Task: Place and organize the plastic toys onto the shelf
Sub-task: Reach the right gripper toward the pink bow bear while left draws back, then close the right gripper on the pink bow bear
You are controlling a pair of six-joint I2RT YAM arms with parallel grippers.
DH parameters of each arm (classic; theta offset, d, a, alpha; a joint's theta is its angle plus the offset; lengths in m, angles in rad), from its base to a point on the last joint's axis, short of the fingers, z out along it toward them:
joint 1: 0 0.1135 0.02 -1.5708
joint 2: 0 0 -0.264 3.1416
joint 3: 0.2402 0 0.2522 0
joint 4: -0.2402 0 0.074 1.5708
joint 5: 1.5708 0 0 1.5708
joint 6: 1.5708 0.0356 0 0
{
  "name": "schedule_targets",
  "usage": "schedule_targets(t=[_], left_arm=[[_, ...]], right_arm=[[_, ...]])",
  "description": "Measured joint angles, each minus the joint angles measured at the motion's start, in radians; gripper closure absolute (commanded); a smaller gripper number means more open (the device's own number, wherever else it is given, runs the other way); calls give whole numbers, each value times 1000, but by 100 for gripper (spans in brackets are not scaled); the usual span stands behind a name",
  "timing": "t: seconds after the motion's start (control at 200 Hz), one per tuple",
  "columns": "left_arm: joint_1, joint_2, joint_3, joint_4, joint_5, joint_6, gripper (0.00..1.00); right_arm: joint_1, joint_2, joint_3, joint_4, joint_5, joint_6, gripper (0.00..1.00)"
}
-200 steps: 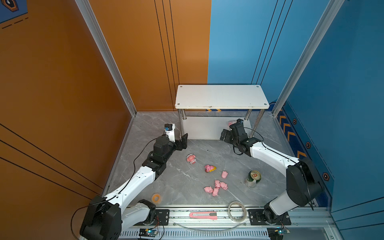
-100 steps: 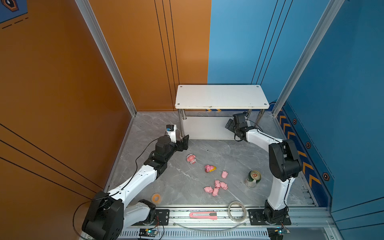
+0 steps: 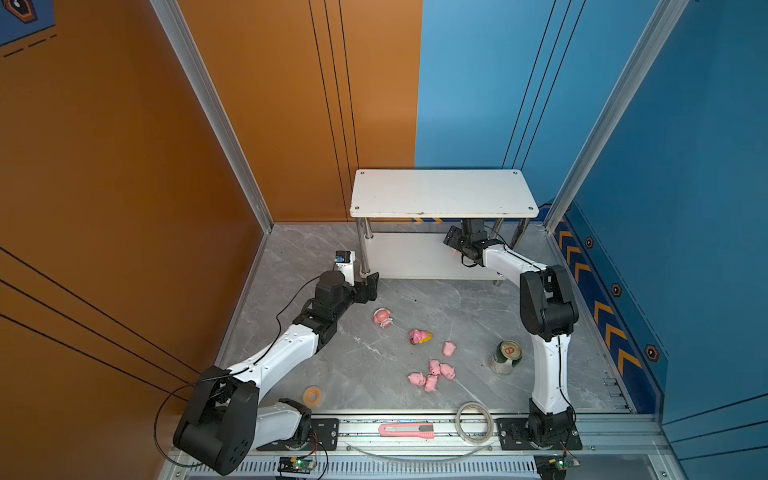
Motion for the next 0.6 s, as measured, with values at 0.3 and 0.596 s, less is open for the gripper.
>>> schedule_targets(t=[0.3, 0.596], left_arm=[[4, 3, 0, 7, 20, -9, 6], [4, 1, -4, 8, 23, -24, 6]], right_arm=[[-5, 2, -23, 6, -66, -53, 49], [-5, -25, -98, 112, -155, -116, 72]])
